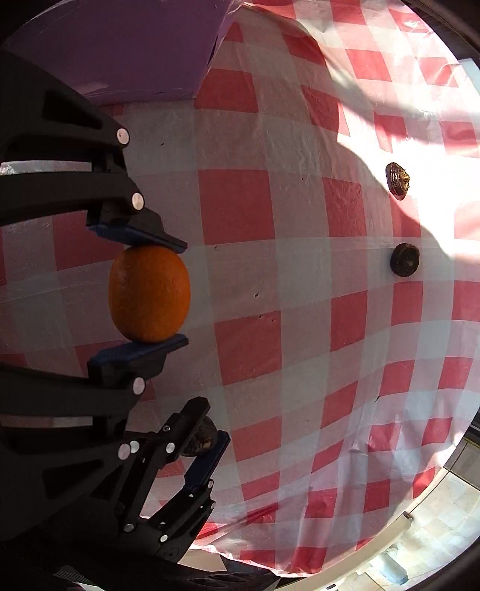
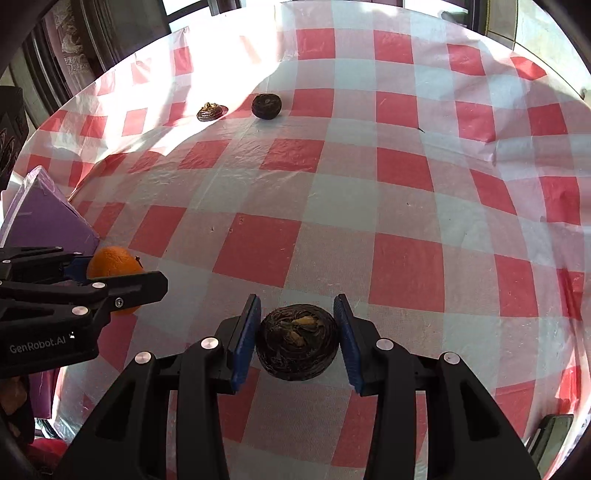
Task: Organize fruits
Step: 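Carry the date and tangerine over the white box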
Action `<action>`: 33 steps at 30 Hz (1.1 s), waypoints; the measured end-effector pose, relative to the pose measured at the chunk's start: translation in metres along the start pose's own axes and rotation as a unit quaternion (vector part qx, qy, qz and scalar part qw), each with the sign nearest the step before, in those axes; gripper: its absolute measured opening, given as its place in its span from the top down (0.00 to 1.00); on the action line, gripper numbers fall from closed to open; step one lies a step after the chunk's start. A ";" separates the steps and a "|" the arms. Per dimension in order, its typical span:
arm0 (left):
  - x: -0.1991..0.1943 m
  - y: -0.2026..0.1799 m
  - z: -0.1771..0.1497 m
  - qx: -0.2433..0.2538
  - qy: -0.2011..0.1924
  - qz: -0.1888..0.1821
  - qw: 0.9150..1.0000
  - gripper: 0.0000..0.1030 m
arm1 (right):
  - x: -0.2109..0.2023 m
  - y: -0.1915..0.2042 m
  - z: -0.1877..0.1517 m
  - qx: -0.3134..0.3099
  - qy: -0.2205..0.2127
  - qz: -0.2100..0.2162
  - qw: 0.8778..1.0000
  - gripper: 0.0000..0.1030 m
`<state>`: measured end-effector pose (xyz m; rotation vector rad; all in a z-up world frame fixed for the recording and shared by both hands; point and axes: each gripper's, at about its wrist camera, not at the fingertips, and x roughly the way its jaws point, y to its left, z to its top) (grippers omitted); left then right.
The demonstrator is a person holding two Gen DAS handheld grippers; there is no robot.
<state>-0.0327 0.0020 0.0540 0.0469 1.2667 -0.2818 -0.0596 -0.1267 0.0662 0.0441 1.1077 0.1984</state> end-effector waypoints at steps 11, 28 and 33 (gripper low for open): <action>-0.068 0.000 -0.022 0.106 -0.066 0.013 0.992 0.56 | -0.047 0.043 -0.013 0.056 -0.031 -0.020 0.998 0.60; -0.137 0.088 -0.066 0.087 -0.133 0.028 0.987 0.56 | -0.108 0.132 -0.002 0.029 -0.102 -0.002 0.994 0.60; -0.137 0.138 -0.071 0.032 -0.126 0.045 0.991 0.56 | -0.121 0.185 0.012 -0.051 -0.122 0.037 0.990 0.60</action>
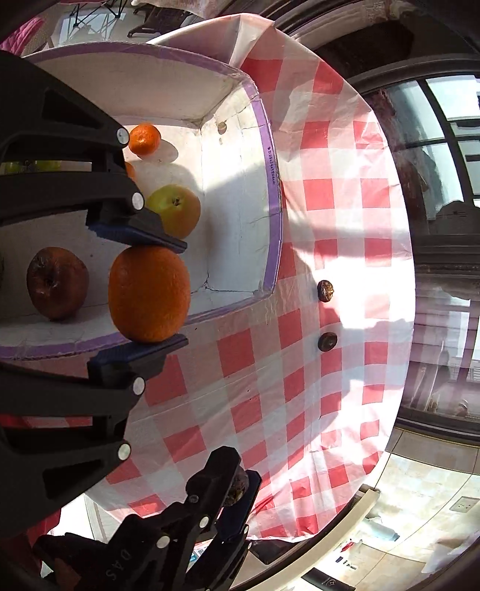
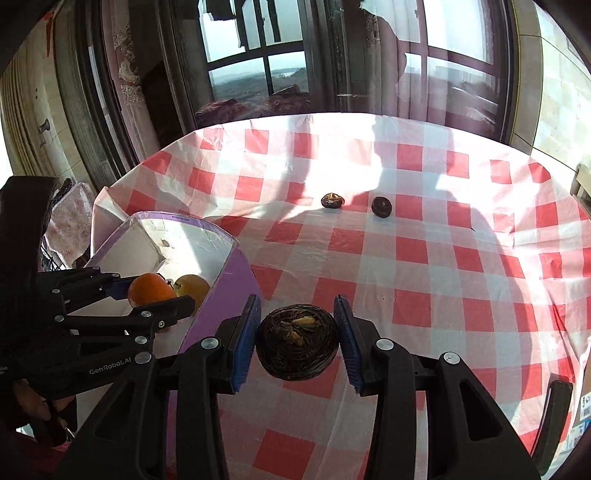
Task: Organize fruits
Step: 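Carry the date and tangerine over the white box, then open the right gripper to drop the date while the left releases the tangerine into the box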
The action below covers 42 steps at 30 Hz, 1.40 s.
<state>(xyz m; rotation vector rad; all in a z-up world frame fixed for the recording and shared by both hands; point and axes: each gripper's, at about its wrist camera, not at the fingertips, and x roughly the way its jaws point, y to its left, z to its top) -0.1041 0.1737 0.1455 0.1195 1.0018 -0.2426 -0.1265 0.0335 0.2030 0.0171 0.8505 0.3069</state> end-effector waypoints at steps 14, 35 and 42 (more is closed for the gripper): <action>0.030 0.096 -0.034 -0.080 0.070 0.095 0.990 0.56 | 0.040 0.124 -0.002 -0.206 0.073 0.101 0.971 0.60; 0.076 0.151 -0.075 -0.152 0.182 0.103 0.966 0.56 | 0.183 0.161 -0.010 -0.207 0.331 0.049 0.919 0.60; 0.078 0.151 -0.077 -0.147 0.189 0.107 0.965 0.50 | 0.185 0.158 -0.014 -0.195 0.338 0.053 0.919 0.58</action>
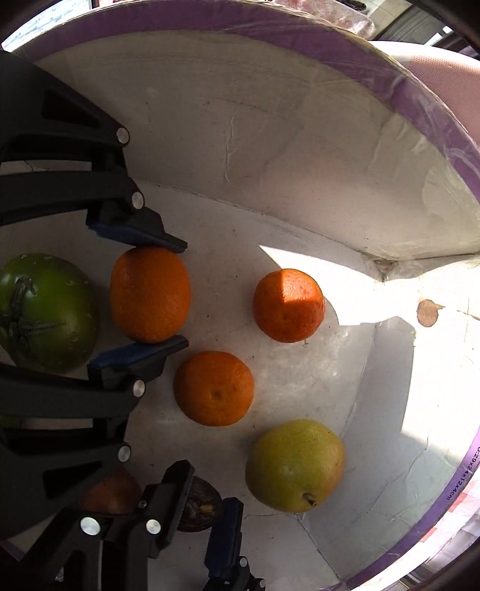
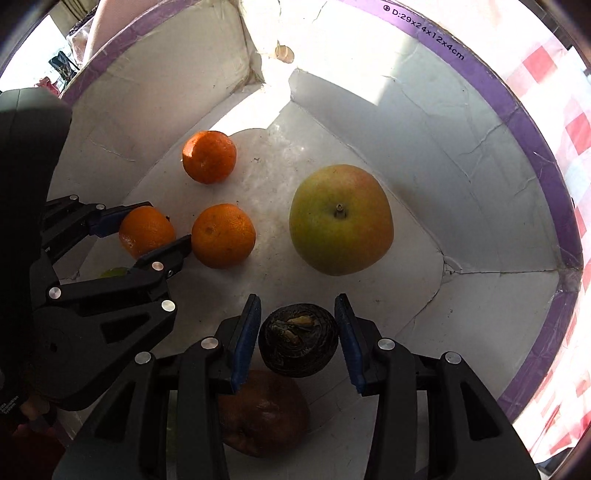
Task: Organize fruits
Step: 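Open the right gripper to drop the date while the left releases the tangerine into the box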
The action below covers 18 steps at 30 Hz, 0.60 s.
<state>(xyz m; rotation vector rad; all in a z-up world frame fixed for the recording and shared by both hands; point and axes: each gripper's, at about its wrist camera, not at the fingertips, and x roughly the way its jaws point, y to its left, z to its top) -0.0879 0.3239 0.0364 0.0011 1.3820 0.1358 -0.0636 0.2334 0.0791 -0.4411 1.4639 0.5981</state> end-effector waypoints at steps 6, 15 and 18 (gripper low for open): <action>0.000 -0.003 0.005 0.004 -0.001 0.019 1.000 0.35 | -0.001 0.001 -0.006 0.002 -0.006 -0.002 1.000 0.53; -0.006 -0.001 0.000 0.003 -0.003 0.017 1.000 0.34 | -0.006 -0.006 0.000 0.006 -0.017 -0.002 1.000 0.52; -0.003 0.000 0.005 0.001 -0.002 0.015 1.000 0.33 | -0.011 -0.006 -0.004 0.007 -0.023 -0.001 1.000 0.52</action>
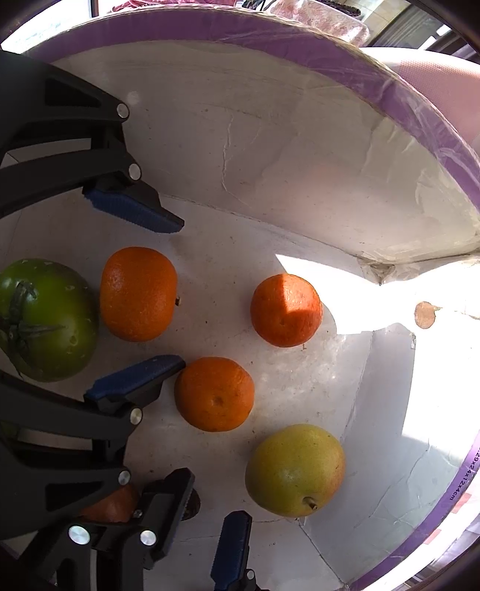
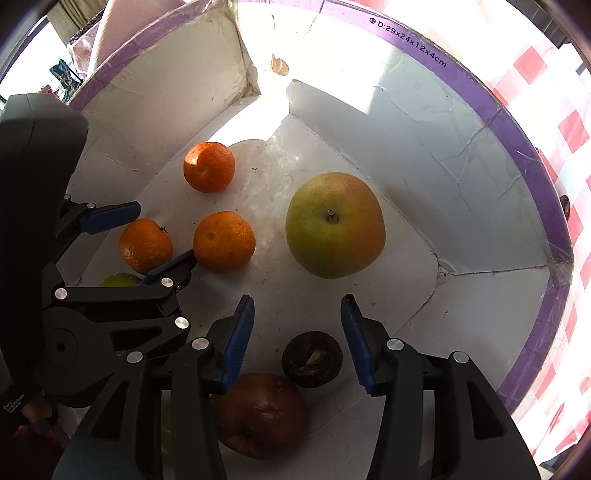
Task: Organize fruits
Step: 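Open the right gripper to drop the date while the left releases the tangerine into the box, then grasp another dark date with the right gripper while the left grasps the last date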
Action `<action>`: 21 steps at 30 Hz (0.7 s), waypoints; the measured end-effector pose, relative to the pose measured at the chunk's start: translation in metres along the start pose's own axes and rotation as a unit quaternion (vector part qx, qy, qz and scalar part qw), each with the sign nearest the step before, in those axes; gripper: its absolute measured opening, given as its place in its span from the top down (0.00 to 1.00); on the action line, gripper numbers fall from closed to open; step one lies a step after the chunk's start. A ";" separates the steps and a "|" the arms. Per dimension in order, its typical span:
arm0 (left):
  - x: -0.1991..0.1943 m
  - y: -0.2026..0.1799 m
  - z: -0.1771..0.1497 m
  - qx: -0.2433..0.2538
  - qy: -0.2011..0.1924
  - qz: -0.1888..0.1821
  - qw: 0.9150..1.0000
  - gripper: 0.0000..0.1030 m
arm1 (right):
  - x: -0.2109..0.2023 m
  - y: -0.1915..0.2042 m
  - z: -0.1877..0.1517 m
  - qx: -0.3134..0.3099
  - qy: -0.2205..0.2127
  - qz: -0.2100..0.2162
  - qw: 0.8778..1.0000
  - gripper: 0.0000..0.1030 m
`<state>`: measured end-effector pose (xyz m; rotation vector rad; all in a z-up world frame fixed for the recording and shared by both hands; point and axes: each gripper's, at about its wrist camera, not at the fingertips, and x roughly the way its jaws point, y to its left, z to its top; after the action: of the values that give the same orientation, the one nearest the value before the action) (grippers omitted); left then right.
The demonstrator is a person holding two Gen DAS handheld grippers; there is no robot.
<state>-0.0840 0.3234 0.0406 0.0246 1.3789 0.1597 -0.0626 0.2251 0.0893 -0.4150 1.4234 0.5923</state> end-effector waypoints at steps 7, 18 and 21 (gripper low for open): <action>-0.003 0.006 0.008 -0.010 -0.004 -0.018 1.000 0.32 | -0.013 -0.003 -0.005 0.007 -0.025 0.007 1.000 0.51; -0.068 0.024 0.023 -0.061 -0.133 -0.071 0.987 0.20 | -0.082 -0.033 -0.035 -0.015 -0.184 0.058 0.981 0.36; -0.100 0.016 0.036 -0.081 -0.194 -0.054 0.976 0.09 | -0.110 -0.063 -0.038 0.000 -0.239 0.092 0.967 0.27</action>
<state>-0.0680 0.3294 0.1465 -0.1491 0.9714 0.1663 -0.0588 0.1377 0.1884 -0.1228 1.0021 0.7831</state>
